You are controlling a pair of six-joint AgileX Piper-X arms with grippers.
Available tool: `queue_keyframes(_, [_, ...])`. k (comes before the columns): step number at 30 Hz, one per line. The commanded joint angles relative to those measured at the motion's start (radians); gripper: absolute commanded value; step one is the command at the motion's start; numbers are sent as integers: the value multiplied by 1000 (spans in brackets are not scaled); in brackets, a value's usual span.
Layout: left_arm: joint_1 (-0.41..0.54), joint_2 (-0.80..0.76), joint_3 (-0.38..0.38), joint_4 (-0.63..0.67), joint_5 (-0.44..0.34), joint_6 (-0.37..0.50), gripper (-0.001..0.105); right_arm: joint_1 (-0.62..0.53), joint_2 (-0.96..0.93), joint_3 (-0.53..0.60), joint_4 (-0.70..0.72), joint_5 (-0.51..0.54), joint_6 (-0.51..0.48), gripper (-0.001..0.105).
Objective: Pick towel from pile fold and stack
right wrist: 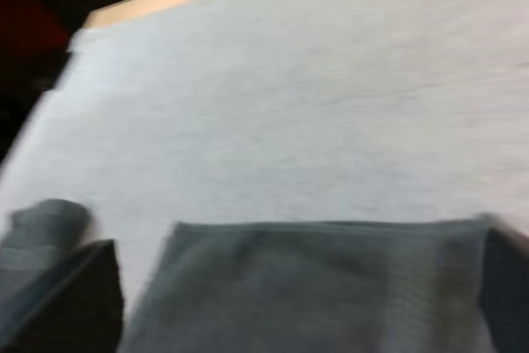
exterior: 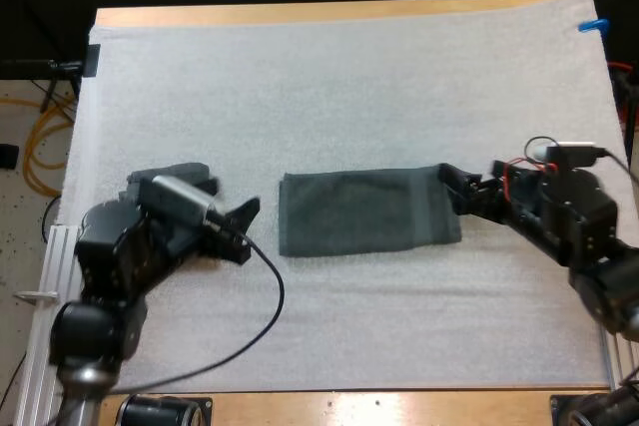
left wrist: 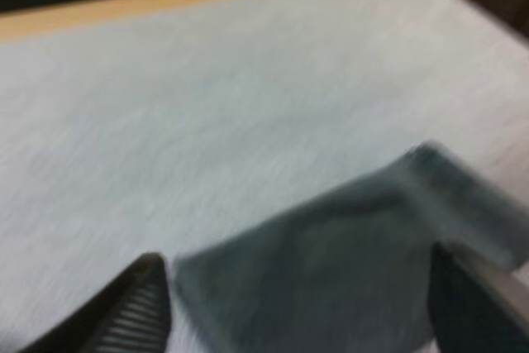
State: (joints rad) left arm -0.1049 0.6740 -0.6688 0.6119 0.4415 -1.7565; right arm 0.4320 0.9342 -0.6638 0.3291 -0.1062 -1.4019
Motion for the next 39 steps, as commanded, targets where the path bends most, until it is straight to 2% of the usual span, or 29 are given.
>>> queue_keyframes(1, [0,-30,-25,117,-54,6,68,2,-28,-30,89,25,-42,90])
queue_keyframes(5, [0,-83,-76,276,-53,6,68,2,-84,-81,272,35,-69,90])
queue_keyframes(8, [0,-111,-93,331,-42,8,68,2,-106,-97,372,58,-69,90])
queue_keyframes(13, [0,-116,-93,337,-49,6,68,2,-81,-99,432,124,-82,90])
queue_keyframes(16, [0,-97,-93,345,-50,6,68,-14,-24,-100,434,120,-102,90])
queue_keyframes(19, [0,-74,-93,373,-50,6,68,-65,70,-101,422,55,-106,90])
queue_keyframes(26, [0,-7,-93,429,-47,11,68,-257,303,-103,276,-223,-147,88])
queue_keyframes(31, [0,12,-93,429,-42,11,68,-346,494,-105,164,-426,-147,87])
queue_keyframes(39, [0,11,-93,431,-42,8,68,-354,666,-168,107,-533,-139,88])
